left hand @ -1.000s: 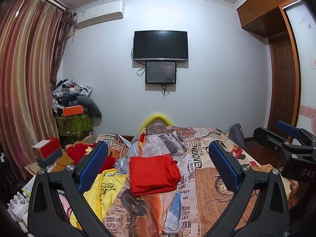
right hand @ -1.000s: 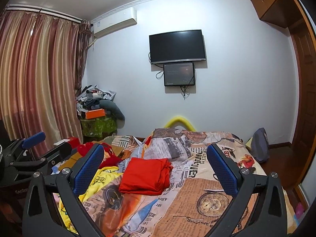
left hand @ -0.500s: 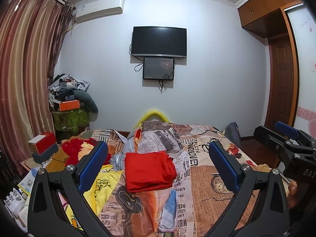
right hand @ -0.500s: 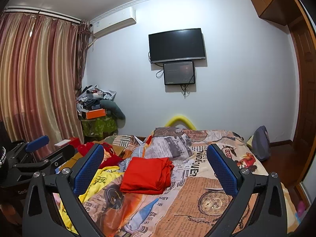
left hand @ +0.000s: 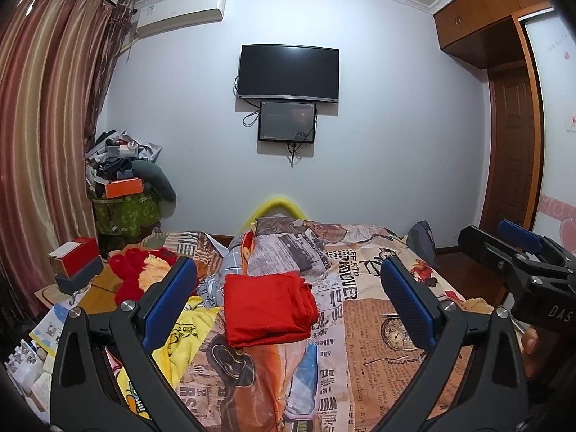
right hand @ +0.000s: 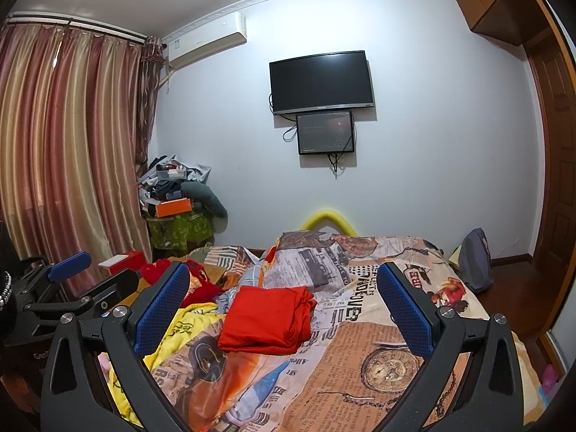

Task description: Fold large clothes

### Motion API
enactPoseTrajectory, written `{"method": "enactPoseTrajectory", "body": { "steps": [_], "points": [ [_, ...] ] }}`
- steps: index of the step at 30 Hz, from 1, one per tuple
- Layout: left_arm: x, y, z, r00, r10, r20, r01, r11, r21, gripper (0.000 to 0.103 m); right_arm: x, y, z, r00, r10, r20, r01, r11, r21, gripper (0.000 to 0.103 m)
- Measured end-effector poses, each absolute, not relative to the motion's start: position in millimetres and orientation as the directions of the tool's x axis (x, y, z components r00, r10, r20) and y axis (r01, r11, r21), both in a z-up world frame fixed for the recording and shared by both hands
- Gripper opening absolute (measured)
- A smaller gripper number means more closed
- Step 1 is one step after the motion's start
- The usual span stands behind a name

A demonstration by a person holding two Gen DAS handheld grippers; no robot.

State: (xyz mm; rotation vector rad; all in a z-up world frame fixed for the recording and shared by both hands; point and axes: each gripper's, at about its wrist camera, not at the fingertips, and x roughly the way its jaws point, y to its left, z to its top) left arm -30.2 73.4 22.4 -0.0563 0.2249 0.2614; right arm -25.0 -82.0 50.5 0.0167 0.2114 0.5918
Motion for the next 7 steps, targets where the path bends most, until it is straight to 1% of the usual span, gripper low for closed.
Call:
{"method": "enactPoseTrajectory", "body": {
  "steps": [7],
  "points": [
    [-32.4, 71.7, 21.9, 0.940, 0.251, -0.229, -0.263, 0.965, -0.020, 0.103, -22.0, -82.0, 50.7, 0.807, 0.554, -0.206, -0.547, 0.832, 0.091, 0.103]
  ]
}}
